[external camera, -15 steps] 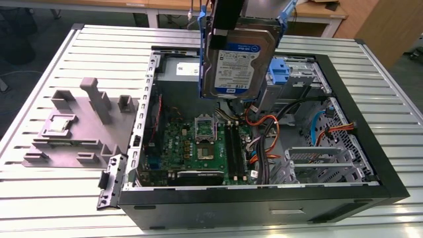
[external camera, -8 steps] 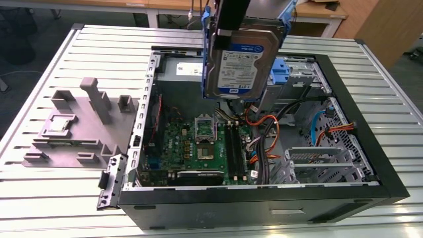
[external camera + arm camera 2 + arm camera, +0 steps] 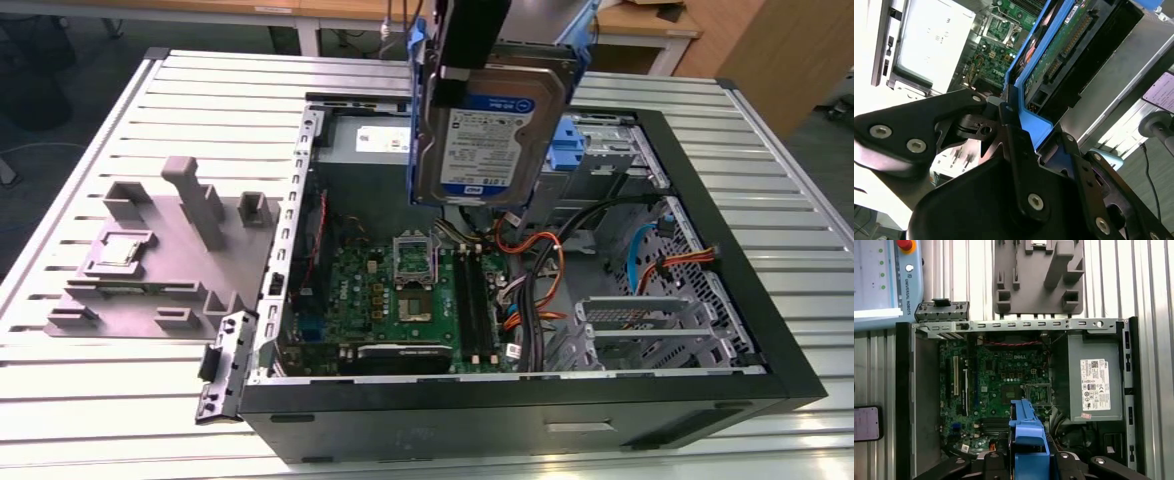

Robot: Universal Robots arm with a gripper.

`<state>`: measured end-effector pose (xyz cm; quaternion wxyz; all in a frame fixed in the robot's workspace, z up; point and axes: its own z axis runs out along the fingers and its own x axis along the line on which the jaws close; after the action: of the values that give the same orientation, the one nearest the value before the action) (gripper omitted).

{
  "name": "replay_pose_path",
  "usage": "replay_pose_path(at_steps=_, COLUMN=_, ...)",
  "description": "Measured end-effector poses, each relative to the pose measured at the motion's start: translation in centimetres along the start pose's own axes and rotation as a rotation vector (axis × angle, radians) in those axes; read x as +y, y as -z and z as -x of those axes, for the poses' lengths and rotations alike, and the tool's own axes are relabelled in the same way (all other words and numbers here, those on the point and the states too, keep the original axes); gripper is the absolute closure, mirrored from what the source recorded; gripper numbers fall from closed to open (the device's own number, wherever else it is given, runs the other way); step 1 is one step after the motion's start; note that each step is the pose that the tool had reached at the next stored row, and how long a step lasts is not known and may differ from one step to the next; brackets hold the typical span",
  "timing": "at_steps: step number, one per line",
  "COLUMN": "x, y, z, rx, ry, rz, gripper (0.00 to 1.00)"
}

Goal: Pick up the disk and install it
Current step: 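Insert the disk into the insertion slot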

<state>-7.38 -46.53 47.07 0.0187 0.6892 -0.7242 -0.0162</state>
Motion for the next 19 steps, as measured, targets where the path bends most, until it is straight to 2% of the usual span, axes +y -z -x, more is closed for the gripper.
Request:
replay_pose_path(at_steps=7, x=-0.15, y=-0.1, z=-1.27, rx=0.0, ry=0.0, rz=0.0001, gripper=0.64)
replay_pose_path(at_steps=10, x=-0.43, y=-0.18, z=-1.93, rx=0.0001, ry=0.0, rz=0.0001, gripper=0.64)
replay_pose_path(at_steps=13, x=-0.91, y=-0.25, z=-2.37, rx=0.0, ry=0.0, rz=0.0001, gripper=0.64)
replay_pose_path(at_steps=17, x=-1.83, y=-0.28, z=-2.51, rx=0.0002, ry=0.0, rz=0.0002, gripper=0.64)
replay_pose_path(at_steps=19, x=-2.04, y=-0.3, z=-2.54, rx=0.0001, ry=0.0, rz=0.0001, gripper=0.64)
